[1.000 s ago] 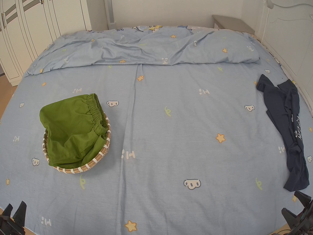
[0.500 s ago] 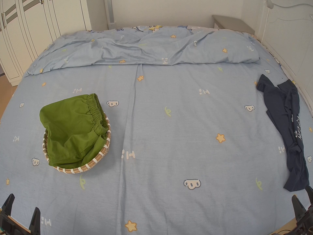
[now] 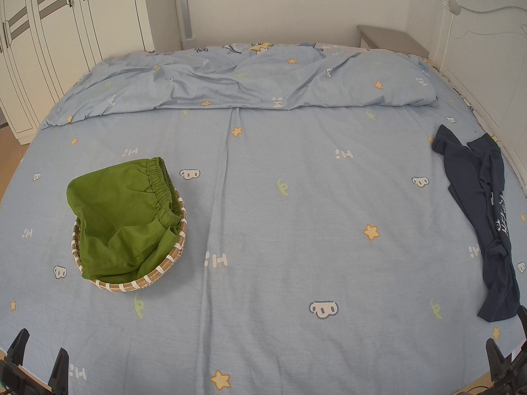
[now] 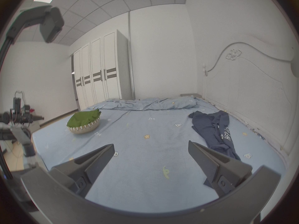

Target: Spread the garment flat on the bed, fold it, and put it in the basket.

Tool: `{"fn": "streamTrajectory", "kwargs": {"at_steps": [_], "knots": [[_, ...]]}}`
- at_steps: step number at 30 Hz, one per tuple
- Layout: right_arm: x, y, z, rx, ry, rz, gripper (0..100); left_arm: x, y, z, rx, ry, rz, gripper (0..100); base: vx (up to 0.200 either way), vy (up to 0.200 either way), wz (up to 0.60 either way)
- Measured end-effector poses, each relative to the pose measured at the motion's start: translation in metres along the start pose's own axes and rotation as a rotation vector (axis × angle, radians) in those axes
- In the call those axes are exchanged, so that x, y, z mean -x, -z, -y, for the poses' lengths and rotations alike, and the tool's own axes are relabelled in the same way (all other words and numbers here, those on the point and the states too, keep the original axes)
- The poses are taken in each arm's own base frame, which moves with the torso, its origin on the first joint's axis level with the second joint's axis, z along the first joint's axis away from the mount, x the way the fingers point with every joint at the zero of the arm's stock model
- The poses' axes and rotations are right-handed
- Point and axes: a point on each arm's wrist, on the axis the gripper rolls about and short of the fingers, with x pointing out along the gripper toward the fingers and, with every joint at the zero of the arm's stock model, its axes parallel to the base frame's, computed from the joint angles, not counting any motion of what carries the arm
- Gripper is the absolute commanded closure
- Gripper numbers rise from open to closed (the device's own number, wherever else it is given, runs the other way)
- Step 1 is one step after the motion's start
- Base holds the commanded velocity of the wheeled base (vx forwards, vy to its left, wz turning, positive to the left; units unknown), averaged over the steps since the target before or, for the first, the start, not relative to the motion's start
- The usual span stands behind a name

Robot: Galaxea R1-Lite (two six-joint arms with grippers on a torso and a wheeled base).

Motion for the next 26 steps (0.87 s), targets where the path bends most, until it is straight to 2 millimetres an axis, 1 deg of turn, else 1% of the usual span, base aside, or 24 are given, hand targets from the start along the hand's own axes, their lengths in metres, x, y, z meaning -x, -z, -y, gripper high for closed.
{"fn": "streamTrajectory", "kwargs": {"at_steps": [3,5,10,12,14,17,22,26], "knots": [[0.0002,-0.0002,0.0007,-0.063,0.024,0.013,0,0.0,0.0,0.0,0.002,0.0,0.0,0,0.0,0.0,0.0],[0.0003,-0.0002,0.002,-0.1,0.082,0.019,0,0.0,0.0,0.0,0.002,0.0,0.0,0,0.0,0.0,0.0],[0.0015,-0.0002,0.0075,-0.104,0.33,0.026,0,0.0,0.0,0.0,0.003,0.0,0.0,0,0.0,0.0,0.0],[0.0021,0.0001,0.0089,-0.097,0.399,0.024,0,0.0,0.0,0.0,0.003,0.0,0.0,0,0.0,0.0,0.0],[0.0024,0.001,0.0096,-0.089,0.432,0.013,0,0.0,0.0,0.0,0.003,0.0,0.0,0,0.0,0.0,0.0],[0.0022,0.0026,0.0093,-0.074,0.421,-0.006,0,0.0,0.0,0.0,0.003,0.0,0.0,0,0.0,0.0,0.0],[0.001,0.0046,0.0056,-0.054,0.25,-0.028,0,0.0,0.0,0.0,0.004,0.0,0.0,0,0.0,0.0,0.0],[0.0007,0.0051,0.0043,-0.042,0.193,-0.034,0,0.0,0.0,0.0,0.004,0.0,0.0,0,0.0,0.0,0.0]]}}
